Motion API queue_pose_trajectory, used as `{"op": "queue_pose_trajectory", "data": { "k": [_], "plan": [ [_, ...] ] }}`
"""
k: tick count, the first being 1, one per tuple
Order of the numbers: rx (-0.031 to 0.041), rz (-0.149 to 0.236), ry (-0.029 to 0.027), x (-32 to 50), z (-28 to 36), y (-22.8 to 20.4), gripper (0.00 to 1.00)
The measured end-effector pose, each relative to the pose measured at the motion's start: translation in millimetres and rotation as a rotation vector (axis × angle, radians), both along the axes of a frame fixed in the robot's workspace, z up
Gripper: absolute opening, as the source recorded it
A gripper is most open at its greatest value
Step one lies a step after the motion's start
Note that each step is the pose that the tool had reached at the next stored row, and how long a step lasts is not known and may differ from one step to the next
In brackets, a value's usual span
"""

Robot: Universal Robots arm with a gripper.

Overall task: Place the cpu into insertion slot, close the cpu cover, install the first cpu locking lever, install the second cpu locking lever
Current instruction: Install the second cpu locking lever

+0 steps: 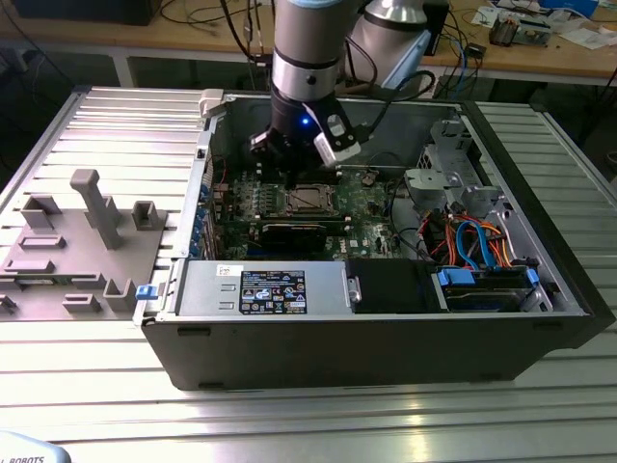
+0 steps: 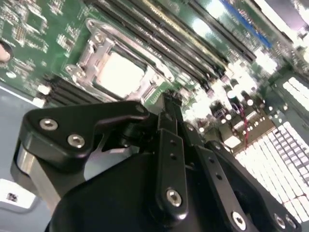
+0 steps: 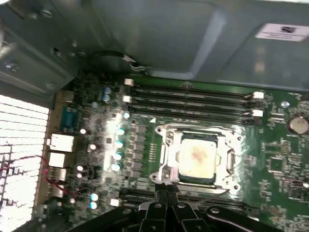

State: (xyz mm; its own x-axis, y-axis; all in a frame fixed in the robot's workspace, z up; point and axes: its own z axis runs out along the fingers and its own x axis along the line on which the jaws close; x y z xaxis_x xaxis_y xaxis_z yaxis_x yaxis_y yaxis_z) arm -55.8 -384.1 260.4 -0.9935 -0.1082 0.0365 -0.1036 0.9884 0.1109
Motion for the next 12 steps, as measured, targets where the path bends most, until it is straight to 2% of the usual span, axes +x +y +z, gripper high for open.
{"op": "queue_pose_trajectory", "data": {
  "k": [2,5,7,10,12],
  "plan": [
    [0.0002,0.000,0.0024,7.5,-0.6,-2.2,0.11],
    [0.0022,0.000,0.0027,8.3,-3.6,-12.7,0.11],
    [0.0035,0.000,0.0027,8.3,-6.2,-16.3,0.11],
    [0.0081,0.000,0.0027,8.1,-10.1,-17.6,0.11],
    [0.0147,0.000,0.0026,6.6,-15.3,-17.7,0.11]
  ]
}}
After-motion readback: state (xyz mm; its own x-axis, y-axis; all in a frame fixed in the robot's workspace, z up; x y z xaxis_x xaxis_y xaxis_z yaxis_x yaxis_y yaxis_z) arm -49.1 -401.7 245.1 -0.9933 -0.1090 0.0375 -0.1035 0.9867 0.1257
